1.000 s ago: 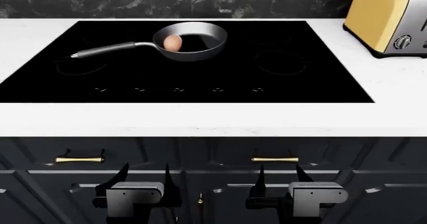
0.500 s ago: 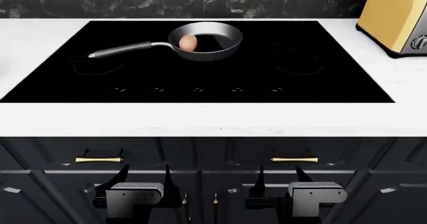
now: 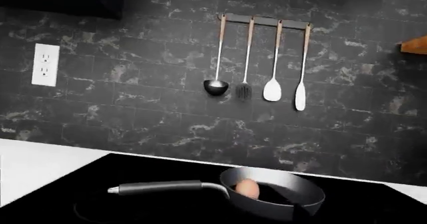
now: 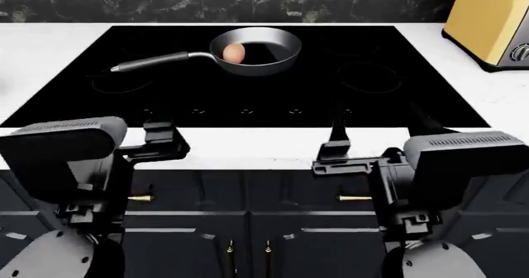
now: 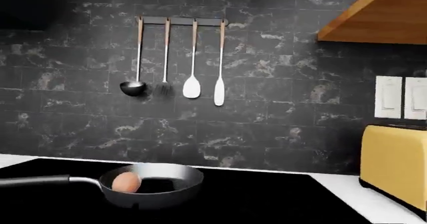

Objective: Pick the egg from the pan and place it in the bowl.

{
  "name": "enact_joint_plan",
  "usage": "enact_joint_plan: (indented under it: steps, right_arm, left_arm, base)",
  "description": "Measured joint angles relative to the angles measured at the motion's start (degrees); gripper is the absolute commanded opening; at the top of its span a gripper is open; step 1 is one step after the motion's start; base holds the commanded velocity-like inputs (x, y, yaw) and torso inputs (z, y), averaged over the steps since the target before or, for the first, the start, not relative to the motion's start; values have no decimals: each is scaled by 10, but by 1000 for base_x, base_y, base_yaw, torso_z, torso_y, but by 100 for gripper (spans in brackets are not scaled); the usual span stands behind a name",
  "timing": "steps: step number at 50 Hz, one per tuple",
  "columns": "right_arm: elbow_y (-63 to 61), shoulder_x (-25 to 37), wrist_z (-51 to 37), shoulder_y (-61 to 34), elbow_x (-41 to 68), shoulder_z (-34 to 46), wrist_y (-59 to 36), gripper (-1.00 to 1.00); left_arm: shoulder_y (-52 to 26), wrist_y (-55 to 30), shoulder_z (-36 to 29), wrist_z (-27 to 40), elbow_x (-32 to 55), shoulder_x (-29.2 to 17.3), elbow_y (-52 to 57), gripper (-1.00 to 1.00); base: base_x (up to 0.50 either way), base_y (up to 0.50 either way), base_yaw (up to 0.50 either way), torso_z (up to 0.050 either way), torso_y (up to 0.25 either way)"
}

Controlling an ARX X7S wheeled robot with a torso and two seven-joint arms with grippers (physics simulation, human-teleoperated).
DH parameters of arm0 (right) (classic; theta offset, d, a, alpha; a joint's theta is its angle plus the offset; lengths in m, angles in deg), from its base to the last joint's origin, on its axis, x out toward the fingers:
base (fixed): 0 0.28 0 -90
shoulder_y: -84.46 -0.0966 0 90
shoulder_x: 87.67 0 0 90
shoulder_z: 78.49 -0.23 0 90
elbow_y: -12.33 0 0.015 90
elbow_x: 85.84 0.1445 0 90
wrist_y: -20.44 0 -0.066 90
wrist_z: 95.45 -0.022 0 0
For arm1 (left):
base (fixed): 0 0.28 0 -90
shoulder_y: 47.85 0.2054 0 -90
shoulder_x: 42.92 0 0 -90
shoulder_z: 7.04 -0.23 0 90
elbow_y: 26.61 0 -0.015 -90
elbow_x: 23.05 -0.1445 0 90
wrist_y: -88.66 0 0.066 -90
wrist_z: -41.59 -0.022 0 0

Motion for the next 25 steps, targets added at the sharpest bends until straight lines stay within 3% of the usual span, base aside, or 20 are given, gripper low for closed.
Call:
enact_joint_plan:
  steps: [4, 8, 12, 18, 25]
  right_arm:
    - [-17, 23, -26, -95, 59, 5, -55, 100]
    - [39, 30, -18, -178, 85, 14, -55, 100]
    - [166, 22, 14, -260, 86, 27, -14, 100]
    - [400, -5, 69, -371, 69, 45, 81, 100]
    - [561, -26, 101, -441, 57, 55, 155, 100]
  left_arm:
    - [-110, -49, -4, 1, 30, -2, -3, 100]
    - [-211, -44, -25, -42, 20, 21, -92, 100]
    - [-316, 9, -47, -115, -9, 69, -263, 100]
    - [-479, 146, -63, -239, -57, 159, -610, 100]
    - [-581, 245, -63, -324, -98, 220, -882, 100]
  base:
    - [0, 0, 0, 0, 0]
    - [0, 0, 0, 0, 0]
    - [0, 0, 0, 0, 0]
    - [0, 0, 0, 0, 0]
    - [0, 0, 0, 0, 0]
